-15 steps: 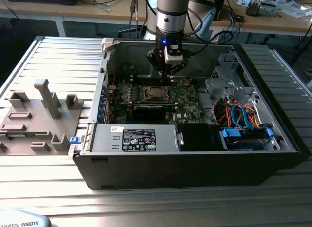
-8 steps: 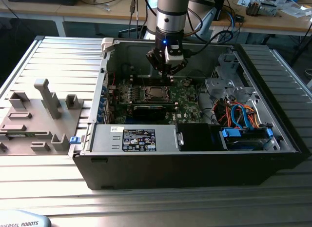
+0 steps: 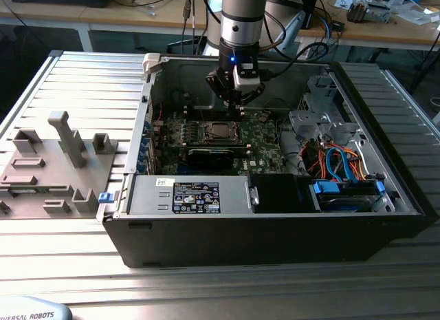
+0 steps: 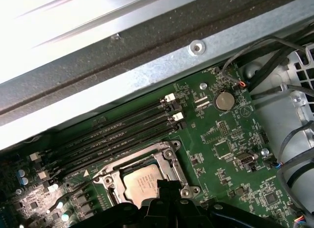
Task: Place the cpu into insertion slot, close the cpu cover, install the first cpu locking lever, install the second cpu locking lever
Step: 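Install the first cpu locking lever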
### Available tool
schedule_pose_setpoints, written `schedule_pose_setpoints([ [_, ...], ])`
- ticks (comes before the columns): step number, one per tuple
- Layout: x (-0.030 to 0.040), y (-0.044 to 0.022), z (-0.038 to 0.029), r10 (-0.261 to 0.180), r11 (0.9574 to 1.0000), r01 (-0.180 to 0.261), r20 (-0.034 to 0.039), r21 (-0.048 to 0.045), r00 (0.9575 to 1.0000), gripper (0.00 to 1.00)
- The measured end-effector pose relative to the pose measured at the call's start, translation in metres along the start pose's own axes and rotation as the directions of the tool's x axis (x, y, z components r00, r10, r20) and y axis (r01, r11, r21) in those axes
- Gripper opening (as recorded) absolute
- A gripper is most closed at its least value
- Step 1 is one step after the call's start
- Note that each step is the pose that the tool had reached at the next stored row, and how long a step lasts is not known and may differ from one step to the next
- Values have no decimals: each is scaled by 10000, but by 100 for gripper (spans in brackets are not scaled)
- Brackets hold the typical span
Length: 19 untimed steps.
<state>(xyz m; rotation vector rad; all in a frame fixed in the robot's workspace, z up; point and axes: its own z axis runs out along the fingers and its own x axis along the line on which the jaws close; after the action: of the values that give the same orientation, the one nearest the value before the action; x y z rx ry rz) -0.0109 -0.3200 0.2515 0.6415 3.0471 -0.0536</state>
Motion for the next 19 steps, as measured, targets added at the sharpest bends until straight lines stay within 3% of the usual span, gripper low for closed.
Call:
schedule_pose_setpoints([
  [19,0,0,0,-489,9988,489,14,-16,9988,11],
])
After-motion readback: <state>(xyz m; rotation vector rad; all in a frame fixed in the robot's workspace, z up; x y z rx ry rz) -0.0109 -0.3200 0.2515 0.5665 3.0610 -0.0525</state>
